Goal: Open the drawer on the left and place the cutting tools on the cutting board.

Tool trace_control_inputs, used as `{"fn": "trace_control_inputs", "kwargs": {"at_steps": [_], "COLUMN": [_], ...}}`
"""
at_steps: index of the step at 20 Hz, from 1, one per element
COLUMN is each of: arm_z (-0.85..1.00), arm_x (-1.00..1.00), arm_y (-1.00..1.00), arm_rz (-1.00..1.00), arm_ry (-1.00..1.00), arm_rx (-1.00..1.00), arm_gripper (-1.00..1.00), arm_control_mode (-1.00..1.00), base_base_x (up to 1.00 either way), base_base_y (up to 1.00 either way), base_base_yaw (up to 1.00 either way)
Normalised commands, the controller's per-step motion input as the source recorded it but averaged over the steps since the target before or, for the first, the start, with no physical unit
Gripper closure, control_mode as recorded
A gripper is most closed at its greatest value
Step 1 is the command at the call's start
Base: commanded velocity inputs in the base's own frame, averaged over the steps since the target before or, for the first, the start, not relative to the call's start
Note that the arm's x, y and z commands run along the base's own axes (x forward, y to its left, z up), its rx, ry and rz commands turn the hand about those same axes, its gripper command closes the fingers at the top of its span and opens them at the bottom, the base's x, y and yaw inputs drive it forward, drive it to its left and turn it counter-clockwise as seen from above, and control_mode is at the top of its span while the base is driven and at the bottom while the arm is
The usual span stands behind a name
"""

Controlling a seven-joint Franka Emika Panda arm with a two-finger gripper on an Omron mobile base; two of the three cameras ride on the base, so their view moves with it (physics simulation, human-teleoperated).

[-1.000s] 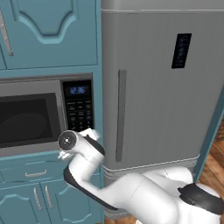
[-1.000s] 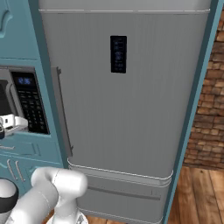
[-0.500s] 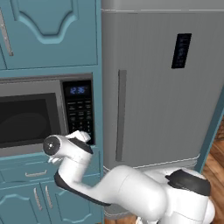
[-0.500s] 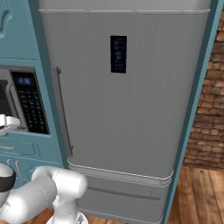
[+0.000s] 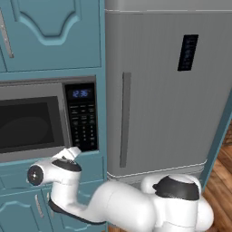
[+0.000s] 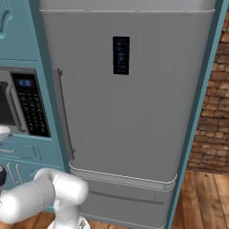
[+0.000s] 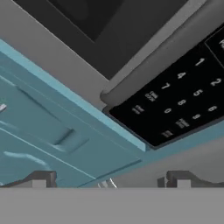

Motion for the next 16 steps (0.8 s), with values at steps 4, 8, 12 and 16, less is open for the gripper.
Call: {"fn": "trace_control_inputs", "kwargs": {"at_steps": [4, 8, 12, 16], "arm_z": [-0.13, -0.11, -0.27, -0.32], "arm_x": [-0.03, 0.0, 0.0, 0.0], "arm_y": [0.39, 0.27, 0.34, 0.44], "arm_rz": [0.11, 0.17, 0.18, 0.21], "arm_ry": [0.0, 0.0, 0.02, 0.02], "arm_rx": [-0.19, -0.21, -0.25, -0.27], "arm_gripper": [-1.0, -1.0, -1.0, -1.0], "arm_control_mode": [-1.0, -1.0, -1.0, -1.0], "base_base_x": [0.0, 0.0, 0.0, 0.0], "base_base_y": [0.0, 0.0, 0.0, 0.0], "base_base_yaw": [0.0, 0.0, 0.0, 0.0]}}
